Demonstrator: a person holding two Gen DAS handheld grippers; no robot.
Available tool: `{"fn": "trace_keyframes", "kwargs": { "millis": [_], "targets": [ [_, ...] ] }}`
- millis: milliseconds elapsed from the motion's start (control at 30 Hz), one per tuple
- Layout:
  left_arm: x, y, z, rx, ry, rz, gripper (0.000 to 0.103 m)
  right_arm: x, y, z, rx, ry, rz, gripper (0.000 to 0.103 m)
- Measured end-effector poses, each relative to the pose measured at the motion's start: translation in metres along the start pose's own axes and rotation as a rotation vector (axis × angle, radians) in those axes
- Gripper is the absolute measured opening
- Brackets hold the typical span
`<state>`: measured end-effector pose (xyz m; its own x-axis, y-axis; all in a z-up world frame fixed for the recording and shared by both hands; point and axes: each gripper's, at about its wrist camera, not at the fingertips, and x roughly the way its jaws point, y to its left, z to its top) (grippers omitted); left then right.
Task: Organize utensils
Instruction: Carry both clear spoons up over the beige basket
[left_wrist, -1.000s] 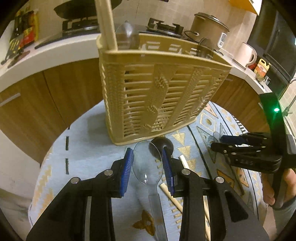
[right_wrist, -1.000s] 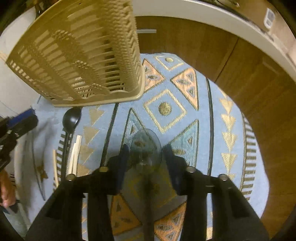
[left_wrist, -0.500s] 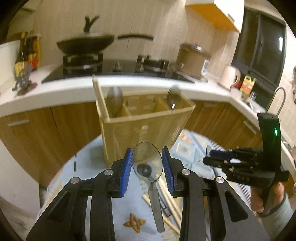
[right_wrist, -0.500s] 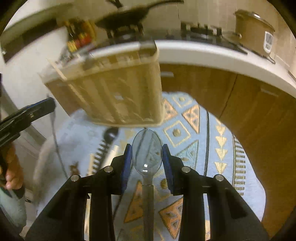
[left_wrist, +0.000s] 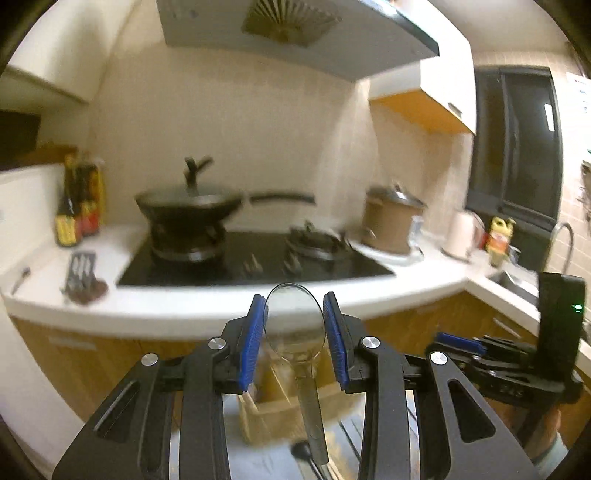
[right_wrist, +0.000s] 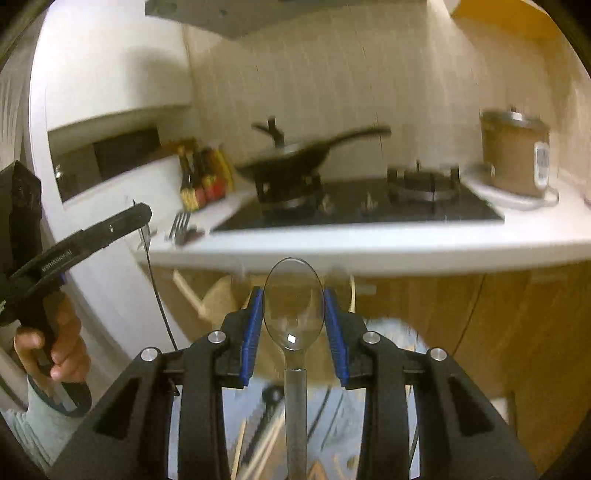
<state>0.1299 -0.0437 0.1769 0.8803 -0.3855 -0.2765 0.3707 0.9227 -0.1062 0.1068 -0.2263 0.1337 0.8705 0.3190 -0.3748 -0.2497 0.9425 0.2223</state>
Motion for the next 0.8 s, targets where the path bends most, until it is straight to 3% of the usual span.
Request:
{"fn": "trace_keyframes", "kwargs": {
  "millis": [200, 400, 533, 800],
  "targets": [
    [0.020, 0.008, 0.020, 0.005, -0.093, 0.085, 0.030, 0.015, -0.005, 0.046, 0.005, -0.117, -0.042, 0.030],
    [0.042, 0.008, 0.016, 0.053, -0.145, 0.159, 0.030, 0.029, -0.018, 0.075, 0.042, -0.226, -0.087, 0.030],
    [0.059, 0.012, 0.006, 0.055, -0.143, 0.187, 0.030, 0.050, -0.023, 0.073, 0.065, -0.261, -0.151, 0.030],
    [0.079, 0.025, -0.020, 0.012, -0.129, 0.190, 0.030, 0.085, -0.032, 0.040, 0.068, -0.268, -0.156, 0.030]
  ]
}}
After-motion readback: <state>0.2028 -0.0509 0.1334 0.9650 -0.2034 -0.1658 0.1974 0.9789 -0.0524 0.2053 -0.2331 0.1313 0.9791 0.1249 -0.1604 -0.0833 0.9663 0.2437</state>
